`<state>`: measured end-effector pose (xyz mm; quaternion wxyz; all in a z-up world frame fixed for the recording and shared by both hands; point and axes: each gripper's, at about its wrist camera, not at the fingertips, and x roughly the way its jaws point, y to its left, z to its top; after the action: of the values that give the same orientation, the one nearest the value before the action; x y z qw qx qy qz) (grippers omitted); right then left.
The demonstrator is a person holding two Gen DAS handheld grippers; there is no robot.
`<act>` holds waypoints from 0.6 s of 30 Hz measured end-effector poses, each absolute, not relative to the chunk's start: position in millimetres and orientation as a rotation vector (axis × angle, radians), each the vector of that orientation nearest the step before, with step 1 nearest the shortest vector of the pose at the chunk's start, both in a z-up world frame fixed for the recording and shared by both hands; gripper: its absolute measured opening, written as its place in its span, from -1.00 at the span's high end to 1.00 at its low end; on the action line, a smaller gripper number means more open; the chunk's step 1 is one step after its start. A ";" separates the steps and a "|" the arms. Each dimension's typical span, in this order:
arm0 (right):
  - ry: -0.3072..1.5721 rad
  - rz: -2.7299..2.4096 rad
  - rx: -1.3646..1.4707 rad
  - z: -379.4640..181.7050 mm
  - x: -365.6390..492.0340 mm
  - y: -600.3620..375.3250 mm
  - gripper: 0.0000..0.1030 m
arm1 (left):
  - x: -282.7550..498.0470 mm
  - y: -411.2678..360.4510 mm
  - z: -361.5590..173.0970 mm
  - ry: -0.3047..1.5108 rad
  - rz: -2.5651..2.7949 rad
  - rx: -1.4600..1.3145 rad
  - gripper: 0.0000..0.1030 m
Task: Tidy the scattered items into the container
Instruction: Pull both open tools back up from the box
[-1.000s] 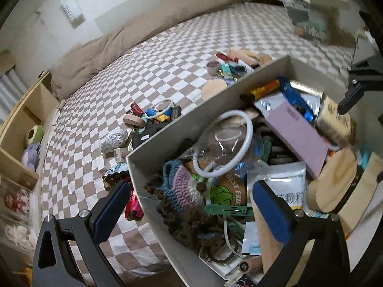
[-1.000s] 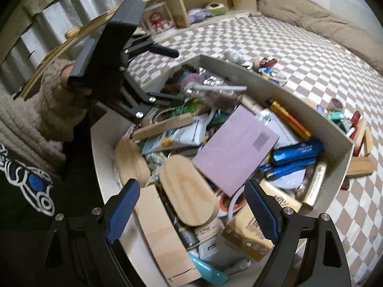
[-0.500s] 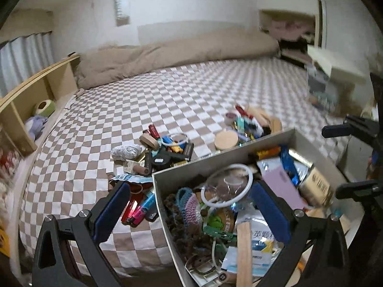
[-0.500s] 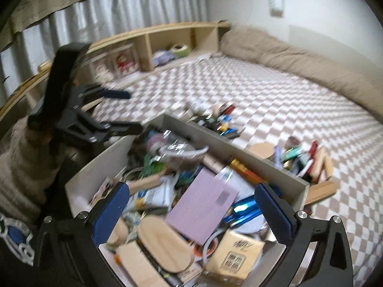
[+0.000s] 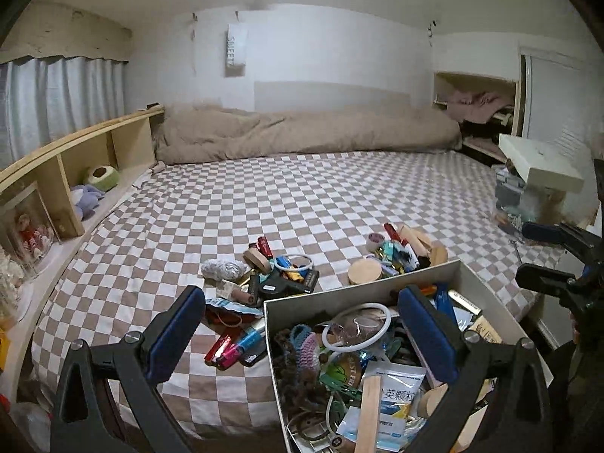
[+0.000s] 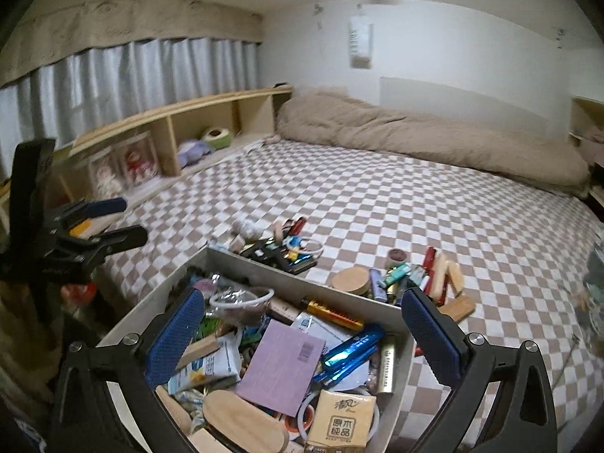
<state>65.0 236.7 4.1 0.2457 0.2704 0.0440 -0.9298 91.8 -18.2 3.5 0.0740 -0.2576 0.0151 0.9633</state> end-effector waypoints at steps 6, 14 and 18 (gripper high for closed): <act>0.111 -2.605 0.726 7.5 78.5 243.1 -1.00 | 104.8 -18.4 6.1 0.005 2.901 -0.762 -1.00; 0.112 -2.642 0.708 8.8 95.8 246.9 -1.00 | 118.7 -9.4 0.4 0.012 2.892 -0.774 -1.00; 0.101 -2.669 0.693 9.4 103.7 251.3 -1.00 | 121.0 -6.4 -1.6 0.021 2.899 -0.780 -1.00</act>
<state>103.7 251.3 9.4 0.1900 0.2465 0.0360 -0.9496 121.0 -6.4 -1.6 0.0697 -0.2592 0.0069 0.9633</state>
